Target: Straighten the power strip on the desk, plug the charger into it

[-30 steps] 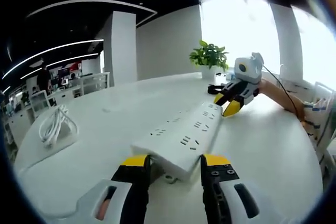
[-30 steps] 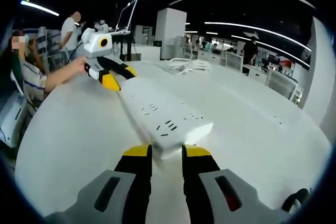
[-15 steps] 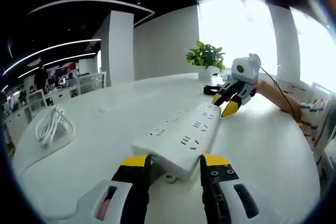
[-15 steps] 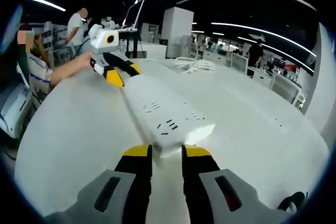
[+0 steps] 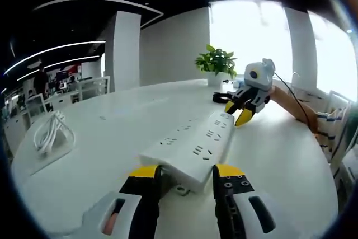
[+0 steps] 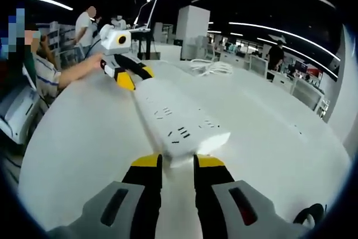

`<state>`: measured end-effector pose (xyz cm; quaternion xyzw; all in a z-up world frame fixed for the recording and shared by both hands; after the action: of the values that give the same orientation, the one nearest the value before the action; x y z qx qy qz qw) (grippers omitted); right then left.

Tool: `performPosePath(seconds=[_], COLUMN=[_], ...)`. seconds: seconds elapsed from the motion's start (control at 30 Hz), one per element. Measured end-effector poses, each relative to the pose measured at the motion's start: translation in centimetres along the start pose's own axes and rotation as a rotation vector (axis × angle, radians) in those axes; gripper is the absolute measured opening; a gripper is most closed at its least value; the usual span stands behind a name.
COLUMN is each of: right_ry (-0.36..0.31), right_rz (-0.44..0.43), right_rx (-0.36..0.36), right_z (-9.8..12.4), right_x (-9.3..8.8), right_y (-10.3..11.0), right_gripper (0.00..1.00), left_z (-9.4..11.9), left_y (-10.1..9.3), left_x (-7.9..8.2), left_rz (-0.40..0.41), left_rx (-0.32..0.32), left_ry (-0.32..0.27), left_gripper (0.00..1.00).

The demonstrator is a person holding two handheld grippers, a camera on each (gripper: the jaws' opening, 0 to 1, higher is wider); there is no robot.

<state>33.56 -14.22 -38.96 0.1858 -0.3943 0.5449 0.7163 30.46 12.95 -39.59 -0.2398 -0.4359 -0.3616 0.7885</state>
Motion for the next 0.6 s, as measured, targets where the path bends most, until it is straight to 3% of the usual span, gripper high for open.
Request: performPosePath(seconds=[0.6], right_ry=[0.014], right_rz=[0.035], right_rx=[0.021], right_z=[0.55], right_x=[-0.37], right_y=[0.41], right_gripper=[0.21], left_z=[-0.13], left_y=[-0.56], left_x=[-0.07], left_rz=[-0.008], left_rx=[-0.016], left_ry=[0.002], left_gripper=[0.38])
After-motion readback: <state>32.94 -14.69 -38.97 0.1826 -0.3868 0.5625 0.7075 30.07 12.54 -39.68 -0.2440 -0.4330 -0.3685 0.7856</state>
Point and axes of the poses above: the point that each gripper's makers call its tool centre point, and the gripper's own axes: z roughly backward along the fingers, y roughly to its left, x roughly out of its top, the point moved 6 cm from there along z, roughly backward along the fingers, and after that the axes turned 9 degrees about y, right-handed, at the moved point
